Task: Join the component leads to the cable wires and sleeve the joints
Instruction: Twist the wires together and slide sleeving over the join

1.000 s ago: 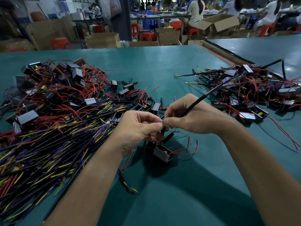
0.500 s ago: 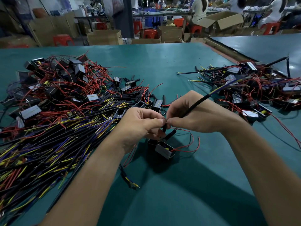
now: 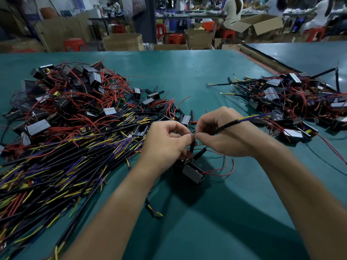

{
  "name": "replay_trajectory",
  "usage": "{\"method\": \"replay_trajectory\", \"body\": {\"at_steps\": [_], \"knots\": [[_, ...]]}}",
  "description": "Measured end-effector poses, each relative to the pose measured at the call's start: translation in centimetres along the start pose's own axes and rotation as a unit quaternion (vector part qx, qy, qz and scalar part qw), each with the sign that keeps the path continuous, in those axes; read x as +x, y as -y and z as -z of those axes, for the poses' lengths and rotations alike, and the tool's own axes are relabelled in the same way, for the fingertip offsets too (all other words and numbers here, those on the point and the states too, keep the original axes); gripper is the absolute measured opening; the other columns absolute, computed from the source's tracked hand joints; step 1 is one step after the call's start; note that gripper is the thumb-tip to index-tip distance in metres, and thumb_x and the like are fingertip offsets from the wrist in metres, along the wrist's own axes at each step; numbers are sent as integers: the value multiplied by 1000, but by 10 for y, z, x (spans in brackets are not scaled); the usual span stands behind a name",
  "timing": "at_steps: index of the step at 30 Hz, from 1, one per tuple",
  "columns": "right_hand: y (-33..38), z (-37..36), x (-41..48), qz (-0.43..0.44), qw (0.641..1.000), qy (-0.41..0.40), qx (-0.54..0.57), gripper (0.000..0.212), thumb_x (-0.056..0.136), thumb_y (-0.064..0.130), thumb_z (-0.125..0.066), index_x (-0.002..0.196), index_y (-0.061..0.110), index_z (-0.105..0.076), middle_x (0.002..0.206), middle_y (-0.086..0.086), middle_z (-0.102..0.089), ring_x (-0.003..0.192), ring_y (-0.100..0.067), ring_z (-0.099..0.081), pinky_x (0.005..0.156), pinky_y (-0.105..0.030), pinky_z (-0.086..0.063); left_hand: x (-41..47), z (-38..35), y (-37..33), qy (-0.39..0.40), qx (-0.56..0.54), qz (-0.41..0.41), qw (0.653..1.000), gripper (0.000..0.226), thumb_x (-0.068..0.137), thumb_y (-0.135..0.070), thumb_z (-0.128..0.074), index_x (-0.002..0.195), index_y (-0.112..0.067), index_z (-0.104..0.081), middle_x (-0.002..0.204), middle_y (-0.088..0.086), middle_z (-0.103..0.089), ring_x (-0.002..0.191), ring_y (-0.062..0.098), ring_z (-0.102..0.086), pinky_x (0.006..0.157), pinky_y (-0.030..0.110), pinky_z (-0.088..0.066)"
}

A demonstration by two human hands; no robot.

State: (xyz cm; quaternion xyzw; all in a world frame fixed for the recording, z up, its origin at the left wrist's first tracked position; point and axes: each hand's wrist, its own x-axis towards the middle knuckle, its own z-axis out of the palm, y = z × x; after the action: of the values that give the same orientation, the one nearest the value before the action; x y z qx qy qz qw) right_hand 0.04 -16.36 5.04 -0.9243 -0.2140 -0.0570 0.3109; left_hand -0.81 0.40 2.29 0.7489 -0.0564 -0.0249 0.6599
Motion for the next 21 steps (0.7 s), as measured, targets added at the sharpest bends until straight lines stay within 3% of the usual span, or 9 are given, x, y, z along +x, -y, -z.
{"method": "replay_trajectory", "body": {"at_steps": [3, 7, 12, 16, 18, 21], "knots": [[-2, -2, 2, -25, 999, 4, 25, 19, 82, 14, -66, 63, 19, -66, 54, 6, -61, 48, -4, -49, 50, -21, -42, 0, -3, 6, -58, 162, -114, 978, 11, 82, -15, -73, 72, -10, -71, 59, 1, -69, 53, 20, -67, 56, 36, -57], [-3, -1, 3, -35, 998, 16, 49, 20, 82, 10, -67, 64, 16, -68, 54, 7, -61, 48, -4, -49, 50, -22, -41, -6, -5, 5, -84, 266, -212, 937, 8, 77, -20, -69, 73, -16, -76, 60, -8, -69, 49, -2, -58, 53, 19, -49], [-3, 0, 3, -31, 997, 32, 68, 23, 84, 8, -67, 63, 18, -67, 54, 7, -60, 49, -5, -48, 51, -26, -41, -6, -6, 6, -78, 284, -194, 936, 11, 73, -28, -76, 80, -21, -78, 69, -10, -73, 59, 3, -65, 60, 25, -54], [-4, 0, 2, -15, 997, 37, 71, 19, 84, 9, -67, 66, 17, -69, 54, 9, -61, 49, -3, -50, 51, -20, -40, -5, -6, 9, -70, 286, -207, 933, 10, 74, -27, -73, 79, -20, -78, 65, -9, -72, 57, 4, -64, 57, 24, -52], [-5, 2, 2, -6, 997, 39, 69, 16, 83, 9, -68, 69, 15, -71, 58, 7, -64, 52, -3, -53, 53, -20, -42, -4, -7, 10, -54, 250, -187, 949, 12, 74, -27, -70, 74, -17, -77, 57, -4, -67, 48, 4, -58, 51, 24, -47], [-6, 4, 2, -5, 997, 43, 63, 13, 84, 9, -68, 72, 15, -72, 64, 1, -69, 56, -8, -58, 55, -27, -48, -1, -6, 10, -6, 150, -106, 983, 17, 73, -29, -71, 72, -13, -75, 54, 9, -64, 47, 14, -53, 50, 36, -48]]}}
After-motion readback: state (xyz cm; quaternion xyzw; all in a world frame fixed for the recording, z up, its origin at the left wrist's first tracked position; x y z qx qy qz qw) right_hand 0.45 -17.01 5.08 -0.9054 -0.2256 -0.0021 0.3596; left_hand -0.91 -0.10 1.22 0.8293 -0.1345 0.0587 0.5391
